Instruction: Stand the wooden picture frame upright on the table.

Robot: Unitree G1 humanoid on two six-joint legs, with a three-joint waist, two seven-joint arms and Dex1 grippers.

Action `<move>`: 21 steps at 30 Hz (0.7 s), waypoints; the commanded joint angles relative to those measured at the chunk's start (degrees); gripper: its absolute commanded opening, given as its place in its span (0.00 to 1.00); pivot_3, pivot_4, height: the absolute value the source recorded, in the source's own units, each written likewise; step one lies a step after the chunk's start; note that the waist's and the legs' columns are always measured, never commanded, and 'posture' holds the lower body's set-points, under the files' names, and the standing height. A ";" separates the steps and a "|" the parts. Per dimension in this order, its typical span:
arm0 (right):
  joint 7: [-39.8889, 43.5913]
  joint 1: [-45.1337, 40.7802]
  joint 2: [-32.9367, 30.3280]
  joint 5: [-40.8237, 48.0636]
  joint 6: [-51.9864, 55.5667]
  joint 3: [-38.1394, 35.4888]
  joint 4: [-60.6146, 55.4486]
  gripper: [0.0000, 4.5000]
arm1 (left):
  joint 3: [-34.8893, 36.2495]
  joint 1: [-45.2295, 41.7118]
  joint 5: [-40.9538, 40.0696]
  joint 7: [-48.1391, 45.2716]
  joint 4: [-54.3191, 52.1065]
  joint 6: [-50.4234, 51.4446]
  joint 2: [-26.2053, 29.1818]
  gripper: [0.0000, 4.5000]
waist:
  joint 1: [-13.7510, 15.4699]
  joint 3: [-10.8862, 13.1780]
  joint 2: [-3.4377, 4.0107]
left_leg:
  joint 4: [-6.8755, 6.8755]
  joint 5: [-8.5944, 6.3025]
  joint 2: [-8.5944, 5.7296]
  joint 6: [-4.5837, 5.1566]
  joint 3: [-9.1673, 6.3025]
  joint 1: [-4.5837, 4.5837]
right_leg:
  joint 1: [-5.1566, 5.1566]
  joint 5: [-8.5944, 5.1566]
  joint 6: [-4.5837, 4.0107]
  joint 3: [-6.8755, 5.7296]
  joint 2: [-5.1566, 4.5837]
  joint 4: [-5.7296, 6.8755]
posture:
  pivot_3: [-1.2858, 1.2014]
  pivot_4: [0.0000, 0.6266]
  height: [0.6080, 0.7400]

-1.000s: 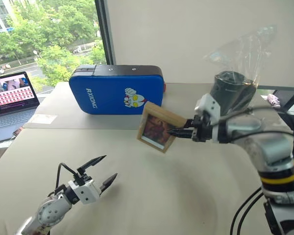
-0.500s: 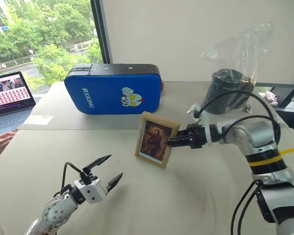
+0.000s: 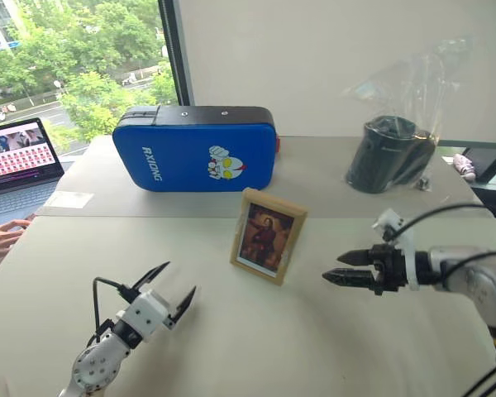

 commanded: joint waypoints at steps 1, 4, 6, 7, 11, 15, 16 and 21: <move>-24.71 3.41 12.10 -12.17 -5.49 -2.36 -9.18 1.00 | 2.77 -0.77 -5.52 5.11 -7.76 13.62 -4.77 0.92 | -0.15 -0.03 -0.04 | -0.01 0.03 0.00 0.00 0.00 0.03 | 0.02 -0.06 0.19 0.01 0.01 -0.01 | 0.52 0.24 1.00; -41.56 8.96 24.50 -23.07 -14.52 -0.15 -13.57 1.00 | 3.97 -2.28 -6.54 8.17 -10.28 20.56 -8.09 0.92 | 0.14 -0.10 -0.09 | -0.06 0.25 0.01 -0.16 -0.05 0.09 | 0.04 -0.05 0.36 0.01 0.05 0.02 | 0.52 0.24 1.00; -46.11 13.46 28.88 -29.08 -23.10 4.65 -14.23 1.00 | 4.45 -3.01 -6.29 8.62 -10.88 22.33 -9.10 0.92 | 0.34 -0.12 -0.07 | -0.06 0.31 0.00 -0.27 -0.06 0.02 | -0.01 -0.02 0.38 0.03 0.05 0.01 | 0.52 0.24 1.00; -48.05 15.51 31.04 -31.74 -28.09 7.75 -13.35 1.00 | 4.79 -3.43 -6.67 9.07 -10.93 23.26 -9.88 0.92 | 0.31 -0.12 -0.07 | -0.07 0.32 0.00 -0.29 -0.06 -0.01 | -0.01 0.00 0.37 0.03 0.04 -0.06 | 0.52 0.24 1.00; -51.49 18.88 36.77 -36.61 -38.93 14.08 -6.22 1.00 | 4.76 -5.09 -5.95 8.91 -9.81 24.10 -10.90 0.92 | -0.23 -0.15 -0.10 | -0.13 0.32 0.00 -0.29 -0.05 0.04 | 0.00 0.23 -0.05 0.03 0.05 -0.13 | 0.52 0.24 1.00; -51.10 18.48 37.00 -38.78 -43.55 14.13 -2.48 1.00 | 4.97 -6.07 -5.11 8.67 -8.99 24.11 -11.30 0.92 | -0.14 -0.15 -0.10 | -0.13 0.33 0.01 -0.30 -0.05 0.08 | 0.04 0.25 -0.07 0.03 0.05 -0.13 | 0.52 0.24 1.00; -50.92 18.50 36.97 -39.04 -44.12 14.21 -2.02 1.00 | 4.89 -6.18 -4.94 8.49 -8.87 23.94 -11.29 0.92 | -0.07 -0.15 -0.10 | -0.14 0.33 0.01 -0.30 -0.06 0.07 | 0.03 0.25 -0.07 0.03 0.05 -0.13 | 0.52 0.24 1.00; -50.35 18.96 36.95 -39.80 -45.19 13.44 -1.08 1.00 | 4.86 -6.79 -4.46 8.55 -8.58 23.93 -11.73 0.92 | -0.04 -0.15 -0.10 | -0.15 0.33 0.01 -0.29 -0.06 0.06 | 0.03 0.24 -0.08 0.03 0.05 -0.14 | 0.52 0.24 1.00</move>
